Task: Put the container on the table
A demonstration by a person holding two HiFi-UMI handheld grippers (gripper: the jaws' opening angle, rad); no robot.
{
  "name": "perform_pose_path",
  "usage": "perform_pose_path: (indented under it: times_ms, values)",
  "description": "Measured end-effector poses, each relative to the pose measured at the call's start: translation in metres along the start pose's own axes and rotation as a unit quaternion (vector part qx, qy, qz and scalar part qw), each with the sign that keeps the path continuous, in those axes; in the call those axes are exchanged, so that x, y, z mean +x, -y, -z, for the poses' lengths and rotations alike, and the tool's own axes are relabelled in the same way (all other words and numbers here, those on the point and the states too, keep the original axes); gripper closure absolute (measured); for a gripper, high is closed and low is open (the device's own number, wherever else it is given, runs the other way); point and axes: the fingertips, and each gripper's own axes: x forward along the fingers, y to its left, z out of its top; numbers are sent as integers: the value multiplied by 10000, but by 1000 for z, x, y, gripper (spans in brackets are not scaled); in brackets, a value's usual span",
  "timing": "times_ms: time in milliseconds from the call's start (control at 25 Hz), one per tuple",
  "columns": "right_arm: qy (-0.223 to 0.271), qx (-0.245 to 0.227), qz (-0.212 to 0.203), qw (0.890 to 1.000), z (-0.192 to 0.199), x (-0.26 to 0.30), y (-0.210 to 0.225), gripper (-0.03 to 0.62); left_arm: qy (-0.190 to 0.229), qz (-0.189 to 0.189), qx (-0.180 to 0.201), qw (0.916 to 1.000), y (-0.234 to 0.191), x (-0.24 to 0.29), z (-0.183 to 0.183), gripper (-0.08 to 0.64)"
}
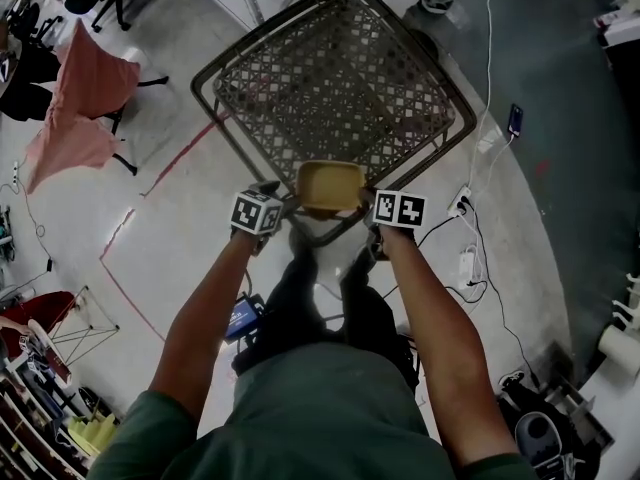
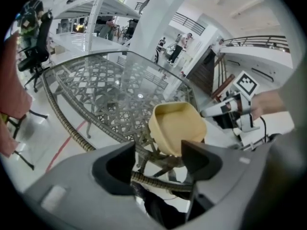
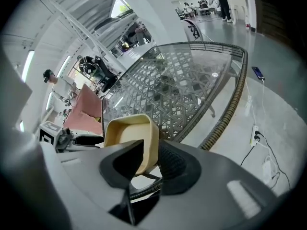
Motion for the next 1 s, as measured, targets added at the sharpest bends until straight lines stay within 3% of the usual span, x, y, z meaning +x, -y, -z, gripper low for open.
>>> perform_pose_path:
  times_ms: [440,720,1000]
  values:
    - [246,-72,-134,9996,-3,-21,-15,497,94,88,-362,9993,4,1,9,112]
    - [268,-70,-167,9995,-4,-25,-12,502,117,71,-346,9993,5,4,6,57]
    - [294,-154,-189,9993,-7,-28,-12,522,324,-26,-291,9990,4,-4,-7,52]
